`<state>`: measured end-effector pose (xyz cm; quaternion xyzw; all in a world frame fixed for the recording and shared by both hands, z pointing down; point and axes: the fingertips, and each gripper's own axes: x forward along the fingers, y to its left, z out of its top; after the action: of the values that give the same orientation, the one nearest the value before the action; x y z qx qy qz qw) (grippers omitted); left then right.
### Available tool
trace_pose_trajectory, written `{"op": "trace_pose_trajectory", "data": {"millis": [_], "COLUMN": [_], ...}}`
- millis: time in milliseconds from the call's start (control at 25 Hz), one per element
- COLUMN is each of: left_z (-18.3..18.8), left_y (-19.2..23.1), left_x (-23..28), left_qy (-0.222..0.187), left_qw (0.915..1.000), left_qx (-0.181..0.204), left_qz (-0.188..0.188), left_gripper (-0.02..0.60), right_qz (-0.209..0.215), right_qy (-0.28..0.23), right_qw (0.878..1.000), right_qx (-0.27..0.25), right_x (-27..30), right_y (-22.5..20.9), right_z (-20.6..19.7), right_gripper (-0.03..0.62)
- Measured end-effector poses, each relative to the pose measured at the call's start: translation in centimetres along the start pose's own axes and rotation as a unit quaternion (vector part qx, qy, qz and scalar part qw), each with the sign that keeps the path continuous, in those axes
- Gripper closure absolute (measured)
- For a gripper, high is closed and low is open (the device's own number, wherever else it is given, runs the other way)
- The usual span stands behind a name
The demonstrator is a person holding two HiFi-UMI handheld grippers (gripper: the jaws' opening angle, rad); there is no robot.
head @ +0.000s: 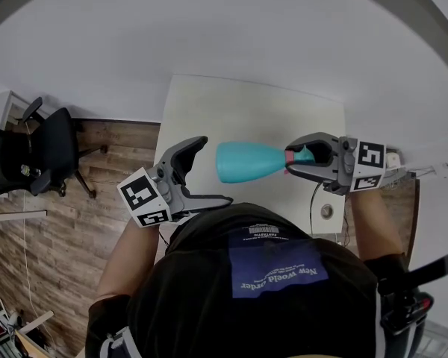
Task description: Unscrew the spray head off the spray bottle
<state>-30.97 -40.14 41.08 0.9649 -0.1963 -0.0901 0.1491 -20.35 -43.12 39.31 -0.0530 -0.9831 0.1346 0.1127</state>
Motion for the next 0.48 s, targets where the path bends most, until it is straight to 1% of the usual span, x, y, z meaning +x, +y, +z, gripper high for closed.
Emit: {"op": "trace_pose_trajectory", "data": {"millis": [240, 480], "left_z": [-0.2, 0.1], "left_y": [-2.5, -3.5], "left_x": [1.0, 2.2], "left_qy": [0.004, 0.003], "left_qw": [0.9993, 0.9980], "left_qx": [0.021, 0.027], "left_qz": [-0.031, -0.058], "left_gripper": [-0.009, -0.009], "right_qz": [0.023, 0.035], "right_qy": [-0.017, -0.028], "right_qw": [1.000, 0.999], "right_qx": [-0.011, -0.007], "right_x": [1.1, 1.5], "right_y": [3.3, 3.9], "right_z": [0.3, 0.7], "right_gripper": [0.470, 0.470]}}
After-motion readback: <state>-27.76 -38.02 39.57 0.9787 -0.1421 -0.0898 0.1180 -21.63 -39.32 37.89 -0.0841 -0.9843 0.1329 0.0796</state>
